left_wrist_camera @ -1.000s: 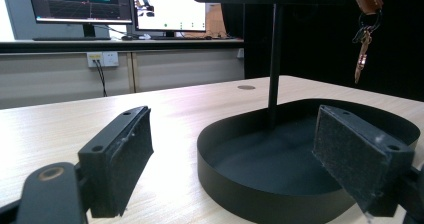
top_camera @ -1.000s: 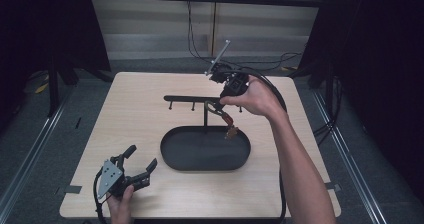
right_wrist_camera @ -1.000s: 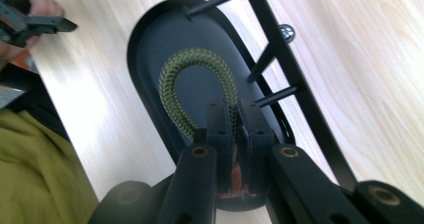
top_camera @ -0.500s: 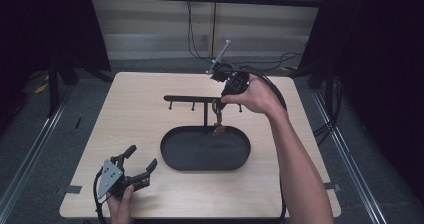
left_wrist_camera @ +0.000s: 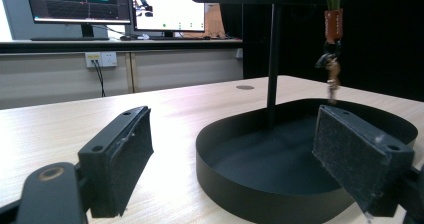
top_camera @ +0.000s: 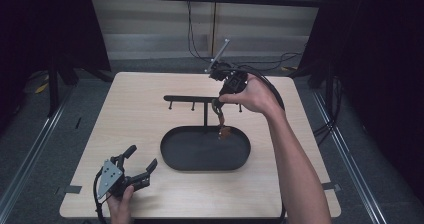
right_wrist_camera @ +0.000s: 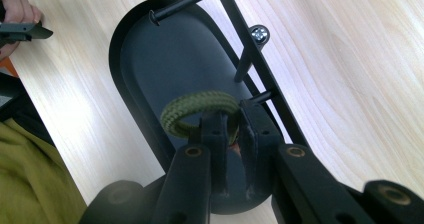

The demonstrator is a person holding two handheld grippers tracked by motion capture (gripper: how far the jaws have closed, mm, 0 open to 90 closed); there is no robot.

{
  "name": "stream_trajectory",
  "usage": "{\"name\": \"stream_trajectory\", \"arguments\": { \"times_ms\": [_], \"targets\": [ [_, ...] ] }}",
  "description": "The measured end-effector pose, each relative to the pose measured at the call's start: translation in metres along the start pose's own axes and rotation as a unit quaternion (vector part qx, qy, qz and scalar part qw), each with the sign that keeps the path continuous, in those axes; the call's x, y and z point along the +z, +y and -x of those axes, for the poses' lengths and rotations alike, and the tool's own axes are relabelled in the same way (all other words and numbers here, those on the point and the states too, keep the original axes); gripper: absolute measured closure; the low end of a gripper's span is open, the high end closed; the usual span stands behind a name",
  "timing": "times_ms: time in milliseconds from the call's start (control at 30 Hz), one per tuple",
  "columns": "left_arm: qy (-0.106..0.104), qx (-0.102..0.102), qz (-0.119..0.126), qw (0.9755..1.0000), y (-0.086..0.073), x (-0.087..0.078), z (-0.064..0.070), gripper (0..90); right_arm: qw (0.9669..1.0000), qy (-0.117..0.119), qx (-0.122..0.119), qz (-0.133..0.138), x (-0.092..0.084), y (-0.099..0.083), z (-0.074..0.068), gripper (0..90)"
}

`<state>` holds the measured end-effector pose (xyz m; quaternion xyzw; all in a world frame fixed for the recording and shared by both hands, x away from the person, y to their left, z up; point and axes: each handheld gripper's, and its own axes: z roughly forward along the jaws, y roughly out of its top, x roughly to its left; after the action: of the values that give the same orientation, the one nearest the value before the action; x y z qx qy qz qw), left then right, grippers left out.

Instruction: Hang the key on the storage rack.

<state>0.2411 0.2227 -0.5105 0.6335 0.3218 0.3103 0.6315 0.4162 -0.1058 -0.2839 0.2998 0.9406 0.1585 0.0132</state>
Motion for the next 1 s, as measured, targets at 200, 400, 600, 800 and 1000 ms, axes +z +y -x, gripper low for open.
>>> {"name": "stream_trajectory", "arguments": {
  "times_ms": [200,400,600,800,1000],
  "targets": [
    [0.0,0.0,0.0,1.0,0.0,0.0,0.0,15.7,1.0,0.004,0.003,-0.003,0.0,-0.001,0.003,81.5],
    [0.0,0.003,-0.002,1.0,0.0,0.0,0.0,15.7,1.0,0.005,0.006,-0.002,0.002,-0.002,0.005,81.3],
    [0.0,0.002,-0.001,1.0,0.0,0.0,0.0,15.8,0.9999,0.011,0.008,-0.001,0.003,-0.003,0.006,81.4],
    [0.001,-0.002,0.001,1.0,0.0,0.0,0.0,15.7,0.9995,0.02,0.019,0.013,0.003,-0.011,0.01,78.5],
    [0.003,-0.002,0.001,1.0,0.0,0.0,0.0,15.8,0.9985,0.045,0.022,0.023,0.0,-0.02,0.012,72.8]
  ]
}}
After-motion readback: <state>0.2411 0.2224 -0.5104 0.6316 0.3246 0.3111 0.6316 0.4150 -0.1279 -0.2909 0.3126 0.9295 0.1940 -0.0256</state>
